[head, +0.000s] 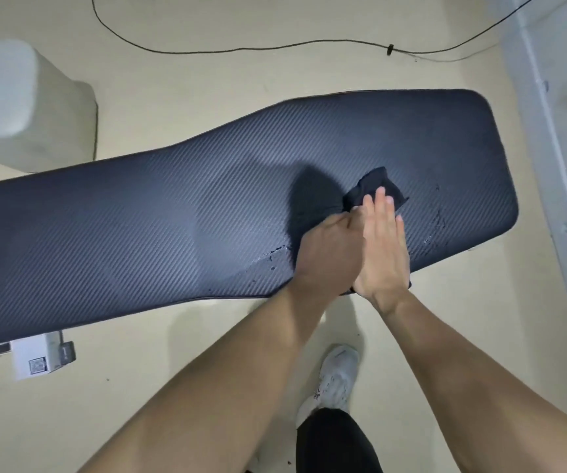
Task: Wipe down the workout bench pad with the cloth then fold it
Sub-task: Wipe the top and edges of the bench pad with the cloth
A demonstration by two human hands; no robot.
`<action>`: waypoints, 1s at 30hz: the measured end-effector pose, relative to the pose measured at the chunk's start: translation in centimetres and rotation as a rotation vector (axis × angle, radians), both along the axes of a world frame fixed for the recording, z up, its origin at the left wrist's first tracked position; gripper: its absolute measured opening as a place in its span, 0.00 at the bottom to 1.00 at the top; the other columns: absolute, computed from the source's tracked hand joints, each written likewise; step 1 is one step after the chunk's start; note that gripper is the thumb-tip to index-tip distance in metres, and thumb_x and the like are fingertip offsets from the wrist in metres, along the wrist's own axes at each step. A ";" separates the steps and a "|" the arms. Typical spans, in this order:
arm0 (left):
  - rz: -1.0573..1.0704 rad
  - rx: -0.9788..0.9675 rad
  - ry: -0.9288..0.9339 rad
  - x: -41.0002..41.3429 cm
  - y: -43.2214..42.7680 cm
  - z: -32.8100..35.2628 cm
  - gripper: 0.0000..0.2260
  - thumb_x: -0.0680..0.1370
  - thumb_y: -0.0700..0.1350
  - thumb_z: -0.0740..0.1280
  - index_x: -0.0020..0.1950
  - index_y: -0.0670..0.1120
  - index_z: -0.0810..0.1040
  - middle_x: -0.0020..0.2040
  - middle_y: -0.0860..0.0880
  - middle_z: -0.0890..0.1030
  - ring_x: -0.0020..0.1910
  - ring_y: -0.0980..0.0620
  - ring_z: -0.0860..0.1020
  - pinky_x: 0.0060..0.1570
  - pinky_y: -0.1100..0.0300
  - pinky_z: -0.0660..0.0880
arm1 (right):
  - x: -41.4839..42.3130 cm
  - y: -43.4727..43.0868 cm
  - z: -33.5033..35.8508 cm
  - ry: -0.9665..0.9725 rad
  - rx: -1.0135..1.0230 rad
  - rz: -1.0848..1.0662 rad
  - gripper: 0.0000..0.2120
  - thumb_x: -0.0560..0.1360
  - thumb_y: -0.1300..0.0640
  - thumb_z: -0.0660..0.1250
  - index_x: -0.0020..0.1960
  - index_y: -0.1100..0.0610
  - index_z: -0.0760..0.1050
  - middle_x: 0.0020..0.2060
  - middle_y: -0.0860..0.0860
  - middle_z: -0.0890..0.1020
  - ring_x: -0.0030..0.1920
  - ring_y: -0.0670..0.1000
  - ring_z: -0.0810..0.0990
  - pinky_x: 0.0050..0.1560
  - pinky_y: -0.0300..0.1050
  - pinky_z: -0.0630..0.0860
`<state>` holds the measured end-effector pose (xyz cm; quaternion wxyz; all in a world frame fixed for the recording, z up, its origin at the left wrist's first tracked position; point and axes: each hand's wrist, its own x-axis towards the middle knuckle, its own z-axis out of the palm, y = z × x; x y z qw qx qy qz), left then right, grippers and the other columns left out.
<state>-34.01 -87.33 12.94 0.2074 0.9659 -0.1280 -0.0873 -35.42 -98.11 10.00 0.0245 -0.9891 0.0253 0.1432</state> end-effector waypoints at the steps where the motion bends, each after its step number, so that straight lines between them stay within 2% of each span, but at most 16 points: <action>1: 0.011 -0.056 -0.025 -1.4 2.3 -0.1 0.13 0.74 0.46 0.69 0.58 0.47 0.82 0.46 0.54 0.85 0.48 0.56 0.83 0.38 0.62 0.77 | -0.9 2.1 0.5 0.024 0.007 0.018 0.52 0.68 0.64 0.72 0.81 0.62 0.42 0.82 0.59 0.43 0.82 0.59 0.44 0.81 0.55 0.48; 3: 0.044 -0.103 -0.088 -3.1 6.6 0.4 0.16 0.76 0.44 0.62 0.61 0.46 0.81 0.54 0.52 0.85 0.55 0.54 0.83 0.49 0.61 0.79 | -2.0 6.2 1.2 0.035 0.113 0.031 0.46 0.73 0.60 0.67 0.82 0.63 0.43 0.82 0.59 0.42 0.82 0.58 0.41 0.81 0.56 0.46; 4: 0.071 -0.099 -0.080 -3.7 9.4 0.4 0.18 0.77 0.44 0.60 0.64 0.45 0.80 0.58 0.50 0.84 0.58 0.52 0.82 0.54 0.59 0.79 | -2.6 9.0 1.4 0.028 0.150 0.052 0.40 0.77 0.56 0.60 0.82 0.63 0.43 0.82 0.59 0.42 0.82 0.58 0.41 0.81 0.56 0.46; 6: 0.156 -0.068 -0.011 -4.1 14.9 0.4 0.20 0.77 0.42 0.59 0.68 0.46 0.76 0.64 0.47 0.80 0.62 0.47 0.78 0.60 0.52 0.77 | -2.9 14.3 1.2 -0.008 0.129 0.124 0.33 0.81 0.48 0.45 0.82 0.63 0.43 0.82 0.60 0.43 0.82 0.59 0.42 0.80 0.56 0.48; 7: 0.191 -0.041 -0.009 -4.0 17.6 0.2 0.22 0.75 0.41 0.60 0.70 0.45 0.75 0.66 0.47 0.79 0.64 0.46 0.76 0.64 0.50 0.75 | -2.8 16.8 0.7 -0.032 0.128 0.151 0.33 0.82 0.47 0.43 0.82 0.63 0.45 0.82 0.61 0.45 0.82 0.59 0.44 0.80 0.56 0.48; 9: 0.263 0.045 -0.068 -3.5 23.1 -0.3 0.25 0.72 0.41 0.58 0.69 0.43 0.75 0.67 0.44 0.78 0.67 0.42 0.73 0.70 0.48 0.68 | -2.3 21.7 0.2 -0.055 0.195 0.161 0.34 0.81 0.45 0.45 0.81 0.62 0.47 0.82 0.60 0.48 0.82 0.58 0.46 0.79 0.55 0.46; 12: 0.359 0.189 -0.118 -2.5 28.5 -1.3 0.22 0.75 0.43 0.57 0.67 0.43 0.78 0.68 0.44 0.78 0.69 0.40 0.72 0.71 0.45 0.66 | -1.8 27.2 0.4 0.001 0.307 0.268 0.33 0.82 0.48 0.48 0.82 0.61 0.45 0.82 0.59 0.45 0.82 0.57 0.44 0.81 0.54 0.43; 16: 0.402 0.241 -0.115 -2.8 31.4 -1.9 0.18 0.79 0.44 0.60 0.68 0.46 0.77 0.71 0.43 0.75 0.72 0.39 0.69 0.72 0.42 0.63 | -1.7 30.9 0.3 -0.009 0.322 0.355 0.29 0.85 0.52 0.47 0.82 0.61 0.46 0.82 0.57 0.45 0.82 0.56 0.42 0.81 0.54 0.43; 21: 0.440 0.287 -0.089 -3.0 30.8 -1.6 0.16 0.82 0.46 0.61 0.69 0.46 0.77 0.72 0.43 0.73 0.73 0.39 0.67 0.72 0.41 0.62 | -1.3 30.5 0.3 0.038 0.254 0.431 0.34 0.81 0.52 0.53 0.81 0.63 0.44 0.82 0.59 0.44 0.82 0.58 0.42 0.81 0.55 0.44; 25: 0.507 0.325 -0.078 -3.4 29.9 -1.5 0.16 0.82 0.44 0.62 0.69 0.44 0.77 0.73 0.41 0.73 0.73 0.38 0.67 0.70 0.40 0.65 | -1.2 30.1 0.1 0.021 0.118 0.561 0.36 0.81 0.47 0.47 0.80 0.64 0.37 0.81 0.61 0.39 0.81 0.60 0.38 0.80 0.57 0.44; 30: 0.640 0.365 -0.026 -4.8 23.9 -1.5 0.17 0.82 0.41 0.61 0.70 0.39 0.75 0.73 0.41 0.72 0.74 0.39 0.66 0.70 0.43 0.65 | -0.2 24.1 0.5 0.038 0.108 0.748 0.35 0.81 0.47 0.45 0.81 0.62 0.38 0.82 0.57 0.40 0.81 0.56 0.38 0.80 0.55 0.40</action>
